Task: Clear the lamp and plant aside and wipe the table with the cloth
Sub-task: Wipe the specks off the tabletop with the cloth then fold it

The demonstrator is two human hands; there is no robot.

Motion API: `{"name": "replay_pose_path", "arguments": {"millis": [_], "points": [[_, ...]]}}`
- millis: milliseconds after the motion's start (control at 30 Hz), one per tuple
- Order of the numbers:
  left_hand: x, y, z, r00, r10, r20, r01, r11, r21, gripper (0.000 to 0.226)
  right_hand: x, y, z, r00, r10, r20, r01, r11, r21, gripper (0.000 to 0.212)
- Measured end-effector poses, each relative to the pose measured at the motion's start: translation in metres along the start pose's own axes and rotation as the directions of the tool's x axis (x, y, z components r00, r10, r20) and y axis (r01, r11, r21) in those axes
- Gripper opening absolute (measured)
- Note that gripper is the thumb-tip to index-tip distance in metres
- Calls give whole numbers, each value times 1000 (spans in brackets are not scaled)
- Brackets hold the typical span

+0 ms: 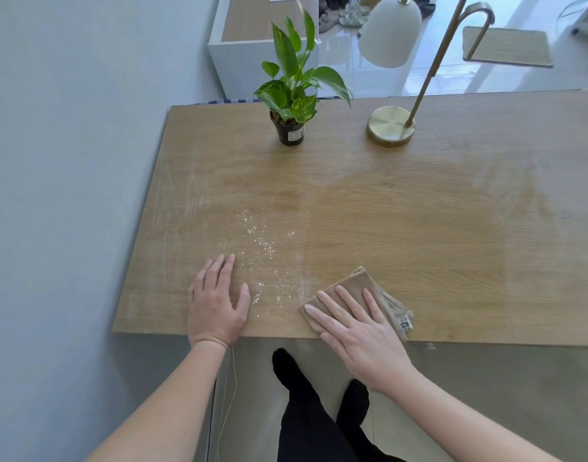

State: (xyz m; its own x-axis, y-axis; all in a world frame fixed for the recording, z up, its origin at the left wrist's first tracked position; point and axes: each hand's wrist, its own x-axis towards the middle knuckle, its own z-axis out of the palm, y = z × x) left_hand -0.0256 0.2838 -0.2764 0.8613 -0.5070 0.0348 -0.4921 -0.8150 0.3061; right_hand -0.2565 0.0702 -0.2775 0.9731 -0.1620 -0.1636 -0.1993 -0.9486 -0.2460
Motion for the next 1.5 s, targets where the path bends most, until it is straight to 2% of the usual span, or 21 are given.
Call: {"name": "replay_pose_path", "arguments": {"millis": [133, 233, 400, 500, 567, 633, 700, 767, 833, 900, 967, 1067, 1133, 1200, 1267, 1500], "points": [[-1, 1, -1, 1000, -8, 6, 8, 1000, -4, 68, -26, 27, -8, 1000, -4, 29, 5, 999, -38, 56], [0, 2, -2, 1000, -12, 11, 13, 1000, -3, 69, -26, 64, -25, 997, 49, 60, -46, 998, -51, 56], [1, 0, -1, 1000, -9, 14, 9, 1000, 5, 69, 48, 137, -68, 952, 304, 16, -305, 951, 42, 55], [1, -1, 0, 1000, -9, 14, 9, 1000, -3, 68, 115, 127, -77, 875, 485, -6, -482, 871, 97, 56], [1, 0, 0, 1000, -14, 11, 14, 1000, -5, 68, 145, 101, -74, 849, 529, 0, -525, 842, 126, 57], [0, -2, 1, 1000, -18, 14, 18, 1000, -4, 68, 148, 71, -65, 904, 428, -2, -424, 896, 133, 56], [0, -3, 1, 1000, -16, 12, 16, 1000, -4, 68, 120, 55, -52, 971, 241, 10, -240, 965, 106, 54], [1, -4, 3, 1000, -11, 9, 11, 1000, -2, 68, 80, 66, -45, 997, 77, 29, -78, 995, 60, 54], [3, -4, 4, 1000, -17, 4, 17, 1000, 0, 68, 58, 98, -51, 999, -6, 48, 5, 1000, 7, 54], [3, -3, 5, 1000, -24, 1, 24, 1000, 0, 67, 65, 130, -66, 998, 36, 44, -36, 999, 2, 53], [3, -2, 5, 1000, -29, -4, 29, 1000, -3, 67, 100, 143, -81, 982, 188, 17, -188, 981, 55, 51], [4, -3, 5, 1000, -27, -15, 27, 1000, -1, 67, 170, 134, -89, 918, 398, -8, -393, 909, 137, 51], [4, -5, 5, 1000, -24, -14, 24, 1000, 1, 67, 207, 115, -87, 893, 451, 0, -445, 880, 167, 56], [3, -5, 5, 1000, -26, -8, 26, 1000, 5, 67, 230, 87, -80, 916, 402, 15, -399, 904, 151, 57], [2, -4, 5, 999, -33, -5, 33, 999, 0, 67, 230, 55, -69, 956, 289, 40, -292, 947, 136, 56], [3, -2, 1, 999, -37, -4, 37, 999, 7, 68, 134, -16, -27, 997, 63, 45, -68, 990, 120, 53]]}}
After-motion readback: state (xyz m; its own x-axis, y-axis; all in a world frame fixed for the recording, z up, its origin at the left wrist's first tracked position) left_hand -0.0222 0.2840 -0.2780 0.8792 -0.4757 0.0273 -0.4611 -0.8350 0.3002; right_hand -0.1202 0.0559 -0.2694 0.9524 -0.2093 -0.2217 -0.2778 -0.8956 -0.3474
